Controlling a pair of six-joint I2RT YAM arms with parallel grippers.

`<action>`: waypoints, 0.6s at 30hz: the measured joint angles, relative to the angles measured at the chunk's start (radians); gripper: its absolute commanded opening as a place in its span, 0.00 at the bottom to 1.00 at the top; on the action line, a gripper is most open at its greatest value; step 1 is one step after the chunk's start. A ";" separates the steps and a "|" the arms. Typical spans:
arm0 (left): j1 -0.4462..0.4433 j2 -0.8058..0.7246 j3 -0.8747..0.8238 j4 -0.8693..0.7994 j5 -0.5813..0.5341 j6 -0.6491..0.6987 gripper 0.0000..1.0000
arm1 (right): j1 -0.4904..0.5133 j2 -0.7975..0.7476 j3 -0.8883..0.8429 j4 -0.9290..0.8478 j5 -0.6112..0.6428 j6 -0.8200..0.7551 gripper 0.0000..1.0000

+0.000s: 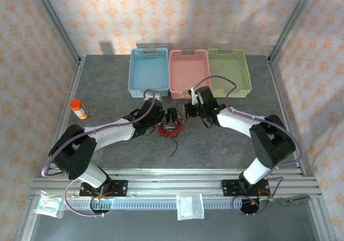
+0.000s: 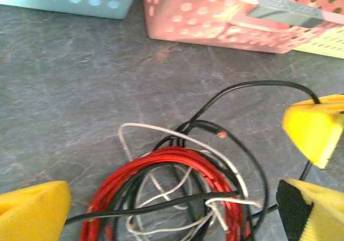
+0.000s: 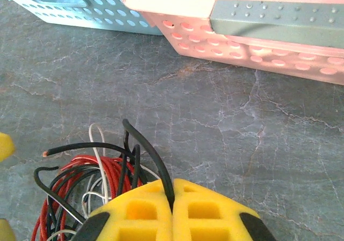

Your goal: Untangle the cables

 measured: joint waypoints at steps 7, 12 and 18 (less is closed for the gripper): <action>-0.026 0.098 0.087 0.004 -0.007 0.000 0.99 | 0.000 -0.011 -0.006 -0.011 -0.003 0.007 0.00; -0.047 0.156 0.117 0.005 -0.012 -0.001 0.99 | 0.000 -0.018 -0.014 -0.011 0.000 0.013 0.00; -0.051 0.204 0.143 0.002 -0.037 -0.001 0.99 | 0.000 -0.037 -0.032 -0.010 0.023 0.024 0.00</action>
